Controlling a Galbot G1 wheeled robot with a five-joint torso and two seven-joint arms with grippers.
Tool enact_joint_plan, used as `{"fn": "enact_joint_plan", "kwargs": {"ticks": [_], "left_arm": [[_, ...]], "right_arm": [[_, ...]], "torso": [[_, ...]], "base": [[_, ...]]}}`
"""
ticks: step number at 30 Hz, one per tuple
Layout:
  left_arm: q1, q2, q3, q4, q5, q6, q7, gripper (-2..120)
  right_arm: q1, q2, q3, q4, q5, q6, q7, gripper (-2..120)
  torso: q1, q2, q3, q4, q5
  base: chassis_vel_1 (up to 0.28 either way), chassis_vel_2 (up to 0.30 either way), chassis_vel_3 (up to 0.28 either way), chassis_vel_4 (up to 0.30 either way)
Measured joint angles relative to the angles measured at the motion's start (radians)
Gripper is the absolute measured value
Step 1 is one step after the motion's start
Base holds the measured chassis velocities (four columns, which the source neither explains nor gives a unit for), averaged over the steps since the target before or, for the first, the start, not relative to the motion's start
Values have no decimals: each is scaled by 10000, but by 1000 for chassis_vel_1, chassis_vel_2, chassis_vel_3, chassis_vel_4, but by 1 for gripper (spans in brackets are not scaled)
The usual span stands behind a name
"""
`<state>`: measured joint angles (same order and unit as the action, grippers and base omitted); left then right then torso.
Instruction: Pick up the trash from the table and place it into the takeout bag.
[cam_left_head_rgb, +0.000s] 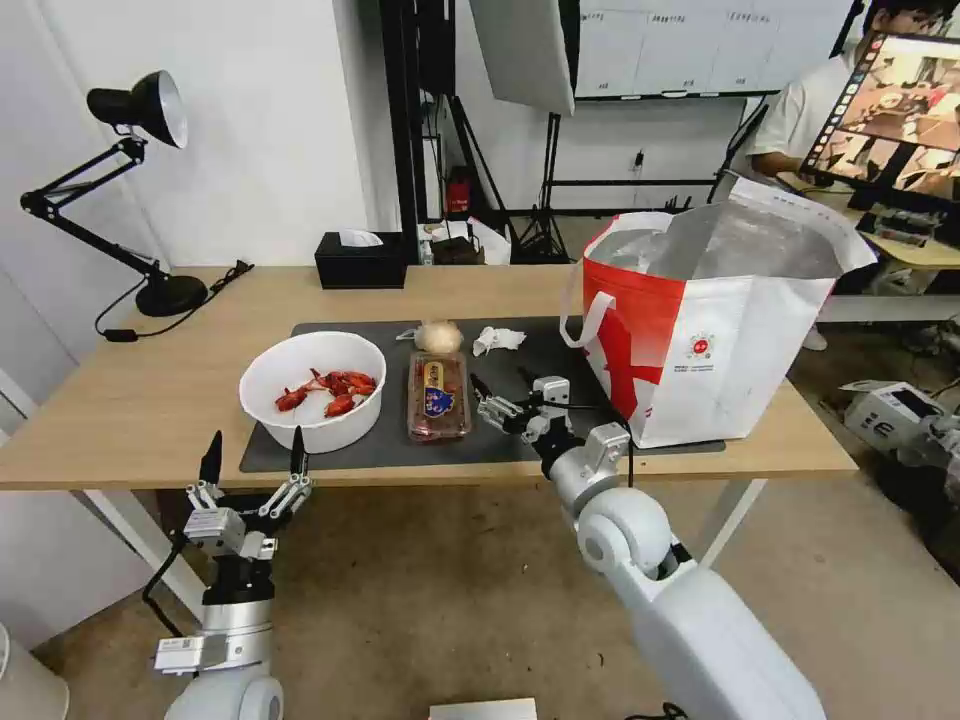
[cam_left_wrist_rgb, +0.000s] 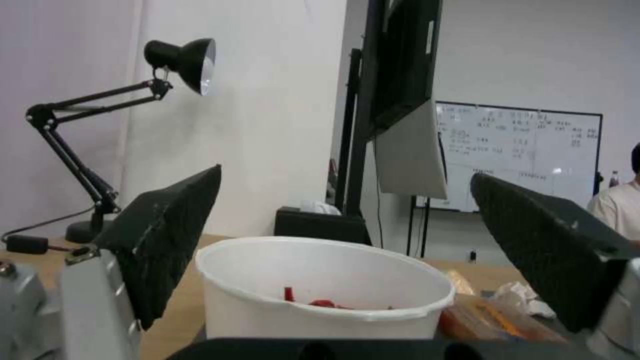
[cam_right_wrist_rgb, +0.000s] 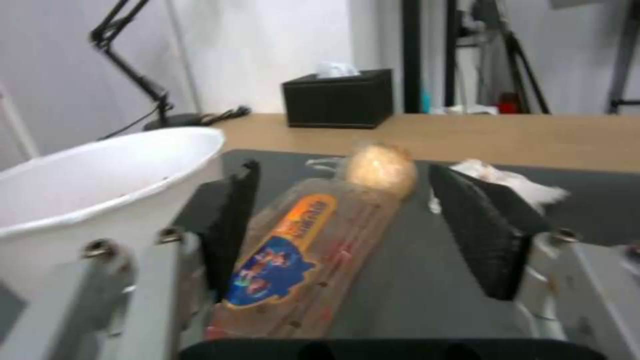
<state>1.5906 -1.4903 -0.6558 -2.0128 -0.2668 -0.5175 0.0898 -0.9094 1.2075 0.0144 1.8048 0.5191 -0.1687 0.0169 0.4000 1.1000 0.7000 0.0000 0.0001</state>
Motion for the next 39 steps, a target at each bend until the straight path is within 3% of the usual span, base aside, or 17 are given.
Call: {"fn": "enact_joint_plan", "kwargs": {"ticks": [6, 17, 39], "left_arm": [[-6, 84, 64, 6, -378, 71, 9, 100], [-19, 203, 199, 51, -906, 270, 12, 100], [-67, 253, 305, 133, -1309, 415, 22, 100]], "right_arm": [[664, -221, -634, -656, -94, 40, -676, 41], [1921, -307, -1553, -1902, -219, 93, -900, 2], [2953, -391, -2199, -2344, 142, -809, -1085, 0]], "torso": [[0, 0, 0, 0, 0], [0, 0, 0, 0, -2], [0, 1, 0, 0, -1]], "base": [[0, 0, 0, 0], [0, 0, 0, 0], [0, 0, 0, 0]]}}
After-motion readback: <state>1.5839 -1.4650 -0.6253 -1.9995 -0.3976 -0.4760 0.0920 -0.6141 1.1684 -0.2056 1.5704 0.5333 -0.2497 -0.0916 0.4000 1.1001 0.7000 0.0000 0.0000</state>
